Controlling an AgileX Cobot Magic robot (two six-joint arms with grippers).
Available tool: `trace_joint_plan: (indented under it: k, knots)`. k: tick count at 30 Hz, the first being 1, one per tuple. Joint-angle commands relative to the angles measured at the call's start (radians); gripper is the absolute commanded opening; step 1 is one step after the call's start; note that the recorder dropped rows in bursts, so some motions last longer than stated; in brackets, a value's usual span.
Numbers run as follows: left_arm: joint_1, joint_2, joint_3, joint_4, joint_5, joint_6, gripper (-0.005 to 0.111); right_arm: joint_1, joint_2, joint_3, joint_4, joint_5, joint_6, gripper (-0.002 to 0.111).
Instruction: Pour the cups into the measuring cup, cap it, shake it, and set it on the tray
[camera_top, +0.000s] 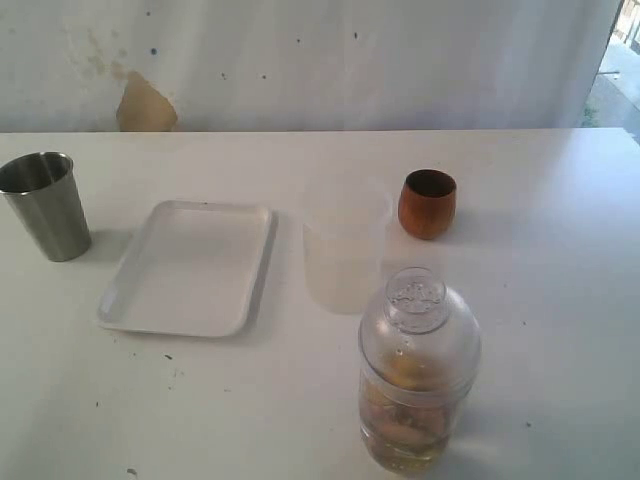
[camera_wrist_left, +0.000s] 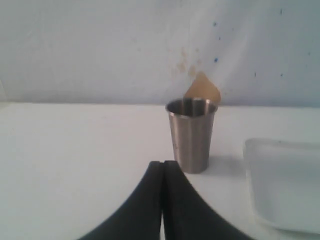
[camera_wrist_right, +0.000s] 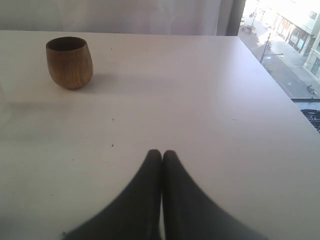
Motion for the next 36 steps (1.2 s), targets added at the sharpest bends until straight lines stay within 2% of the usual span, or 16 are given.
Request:
trace_joint_plan:
  k: [1,30,32,36]
  knots:
    - [-0.003,-0.004,0.005,-0.013,0.057,0.048,0.0,0.0,-0.005,0.001,-0.004,-0.006,-0.005,0.0]
    - [-0.003,-0.004,0.005,-0.013,0.051,0.04,0.0,0.0,-0.005,0.001,-0.004,-0.006,-0.005,0.0]
    - [-0.003,-0.004,0.005,-0.013,0.052,0.04,0.0,0.0,-0.005,0.001,-0.008,-0.07,-0.005,0.0]
    - [-0.003,-0.004,0.005,-0.013,0.052,0.04,0.0,0.0,-0.005,0.001,-0.008,-0.42,-0.005,0.0]
